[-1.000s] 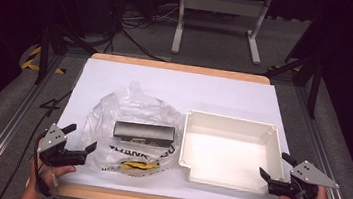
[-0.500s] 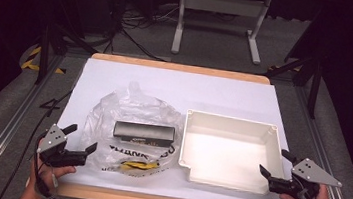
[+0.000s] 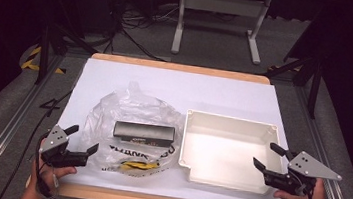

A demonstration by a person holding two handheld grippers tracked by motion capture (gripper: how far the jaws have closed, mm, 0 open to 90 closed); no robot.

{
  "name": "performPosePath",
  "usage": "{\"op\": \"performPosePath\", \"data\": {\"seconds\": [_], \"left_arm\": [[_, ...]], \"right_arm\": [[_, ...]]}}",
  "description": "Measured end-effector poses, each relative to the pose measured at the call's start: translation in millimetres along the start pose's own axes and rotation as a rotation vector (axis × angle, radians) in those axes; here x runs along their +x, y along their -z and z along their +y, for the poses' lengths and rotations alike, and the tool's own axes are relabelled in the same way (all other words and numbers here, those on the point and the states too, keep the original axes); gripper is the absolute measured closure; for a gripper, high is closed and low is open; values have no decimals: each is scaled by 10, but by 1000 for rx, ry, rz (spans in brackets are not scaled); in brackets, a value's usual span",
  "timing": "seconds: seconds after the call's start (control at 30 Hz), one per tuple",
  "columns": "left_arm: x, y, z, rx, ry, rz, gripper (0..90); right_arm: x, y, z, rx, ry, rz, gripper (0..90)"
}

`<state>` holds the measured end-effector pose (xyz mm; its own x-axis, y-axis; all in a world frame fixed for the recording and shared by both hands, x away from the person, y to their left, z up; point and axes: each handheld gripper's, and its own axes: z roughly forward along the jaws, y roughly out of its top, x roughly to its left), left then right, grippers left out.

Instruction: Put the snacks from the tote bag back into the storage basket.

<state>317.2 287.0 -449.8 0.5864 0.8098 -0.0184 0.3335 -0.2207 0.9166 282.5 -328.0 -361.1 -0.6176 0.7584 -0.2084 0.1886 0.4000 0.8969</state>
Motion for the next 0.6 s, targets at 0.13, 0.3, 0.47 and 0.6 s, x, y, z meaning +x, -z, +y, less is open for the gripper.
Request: {"op": "performPosePath", "data": {"seconds": [0.13, 0.3, 0.47, 0.6], "left_arm": [[-3, 2, 1, 0, 1, -2, 56], [-11, -4, 6, 2, -5, -6, 56], [-10, -11, 6, 6, -4, -13, 56], [-16, -15, 6, 7, -9, -16, 56]], "right_arm": [[98, -69, 117, 2, 36, 23, 262], [175, -235, 309, -14, 90, 59, 248], [222, -447, 449, -5, 130, 87, 254], [252, -651, 554, 20, 151, 126, 264]]}}
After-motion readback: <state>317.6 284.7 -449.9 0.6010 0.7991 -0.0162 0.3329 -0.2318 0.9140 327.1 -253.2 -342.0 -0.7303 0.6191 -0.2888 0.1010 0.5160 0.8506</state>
